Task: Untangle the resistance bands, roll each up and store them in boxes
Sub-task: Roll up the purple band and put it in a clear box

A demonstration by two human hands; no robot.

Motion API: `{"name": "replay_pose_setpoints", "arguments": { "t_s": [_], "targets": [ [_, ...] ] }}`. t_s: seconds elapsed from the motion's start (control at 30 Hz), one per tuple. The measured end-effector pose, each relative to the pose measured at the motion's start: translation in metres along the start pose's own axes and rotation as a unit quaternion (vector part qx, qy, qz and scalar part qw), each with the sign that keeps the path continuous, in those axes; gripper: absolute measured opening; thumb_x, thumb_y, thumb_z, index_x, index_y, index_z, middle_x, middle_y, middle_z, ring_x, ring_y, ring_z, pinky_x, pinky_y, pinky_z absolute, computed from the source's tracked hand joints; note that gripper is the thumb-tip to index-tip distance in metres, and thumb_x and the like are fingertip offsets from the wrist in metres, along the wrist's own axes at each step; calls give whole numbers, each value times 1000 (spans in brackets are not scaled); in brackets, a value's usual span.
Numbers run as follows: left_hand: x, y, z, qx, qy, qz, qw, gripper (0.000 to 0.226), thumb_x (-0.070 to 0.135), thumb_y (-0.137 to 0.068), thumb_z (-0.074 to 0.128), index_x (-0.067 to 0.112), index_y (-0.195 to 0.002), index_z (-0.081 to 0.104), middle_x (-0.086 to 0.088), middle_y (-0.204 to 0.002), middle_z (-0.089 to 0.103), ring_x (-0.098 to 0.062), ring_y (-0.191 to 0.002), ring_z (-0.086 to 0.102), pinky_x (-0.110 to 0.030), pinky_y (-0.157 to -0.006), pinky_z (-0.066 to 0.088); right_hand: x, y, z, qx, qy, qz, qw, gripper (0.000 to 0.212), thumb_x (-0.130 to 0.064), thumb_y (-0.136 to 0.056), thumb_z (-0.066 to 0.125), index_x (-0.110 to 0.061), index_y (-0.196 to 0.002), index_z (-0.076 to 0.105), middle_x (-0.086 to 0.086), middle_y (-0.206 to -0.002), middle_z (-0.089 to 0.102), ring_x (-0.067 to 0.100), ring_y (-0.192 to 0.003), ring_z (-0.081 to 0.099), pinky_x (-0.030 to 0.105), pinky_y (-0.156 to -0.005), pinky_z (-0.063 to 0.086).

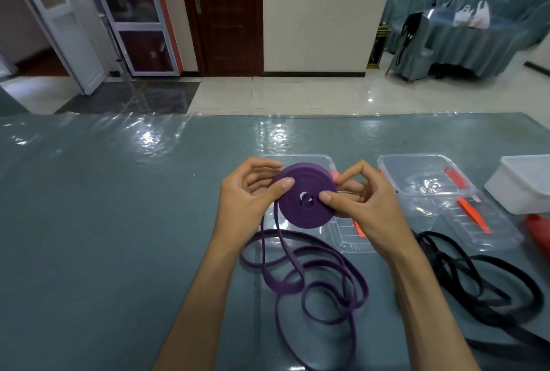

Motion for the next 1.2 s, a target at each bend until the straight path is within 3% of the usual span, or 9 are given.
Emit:
{"name": "replay_pose_setpoints", "arguments": {
  "t_s": [0.13,0.23,0.37,0.53,0.63,0.77,0.93,1.03,1.2],
  "targets": [
    [-5,0,2,6,30,-10,999,23,17,-81,87,20,-104,82,-6,-106,81,-18,-100,78,-21,-87,59,-8,-4,-6,45,-9,-42,998,44,-27,-78,93,-30,-117,73,8,-95,81,26,-84,80,28,-70,62],
    [-5,-1,0,-23,22,-13,999,32,13,-86,83,13,-118,79,-6,-113,81,-22,-108,77,-25,-93,59,-1,-4,-5,56,-19,-37,998,31,-31,-74,95,-25,-96,74,10,-101,81,27,-87,80,29,-71,62],
    [-6,-1,-2,-5,14,-11,1000,22,8,-83,87,23,-97,80,-5,-100,81,-19,-95,78,-23,-85,59,8,-7,7,8,14,-10,1000,42,-32,-73,95,-20,-79,55,11,-86,78,26,-80,79,34,-66,62],
    [-18,0,7,-63,42,-53,996,29,6,-87,83,25,-108,81,-4,-113,80,-19,-107,77,-23,-89,59,6,-6,3,53,-22,-34,998,42,-19,-80,91,-25,-119,74,15,-102,81,36,-91,80,40,-72,66],
    [-22,0,8,-115,21,-69,991,41,4,-89,81,21,-125,77,-2,-119,79,-18,-111,76,-22,-92,58,13,-4,-2,74,-39,-32,996,32,-21,-77,91,-25,-105,77,12,-106,81,31,-96,80,34,-73,65],
    [-20,-5,-4,-65,2,-50,997,33,7,-79,90,24,-106,82,-4,-107,81,-20,-100,79,-22,-86,60,23,-9,2,32,-17,21,999,47,-45,-66,98,-22,-84,61,16,-95,80,30,-82,80,34,-66,63],
    [-27,-5,-4,-26,48,-47,997,28,5,-82,88,25,-101,81,-6,-105,81,-20,-100,78,-22,-87,59,15,-21,-1,52,-50,0,997,48,-39,-72,96,-28,-113,76,14,-96,81,27,-83,80,31,-66,63],
    [-26,-10,-2,-47,36,-38,998,37,-1,-87,81,17,-119,78,-4,-115,80,-17,-104,77,-22,-91,58,18,-28,-5,82,-76,-2,994,46,-47,-64,98,-24,-100,81,13,-101,81,25,-89,80,32,-68,63],
    [-27,-24,-20,-1,13,-36,999,26,4,-82,87,17,-103,79,-6,-104,81,-21,-98,79,-23,-85,60,31,-41,6,20,-8,29,999,49,-51,-61,98,-22,-79,63,12,-93,81,23,-88,80,35,-68,63]
  ]
}}
Point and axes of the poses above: each hand's wrist, its own y-axis away from the middle knuckle, its own z-axis out of the palm, x = y × z, the point moved 10 cm from there along -y, towards the middle knuckle
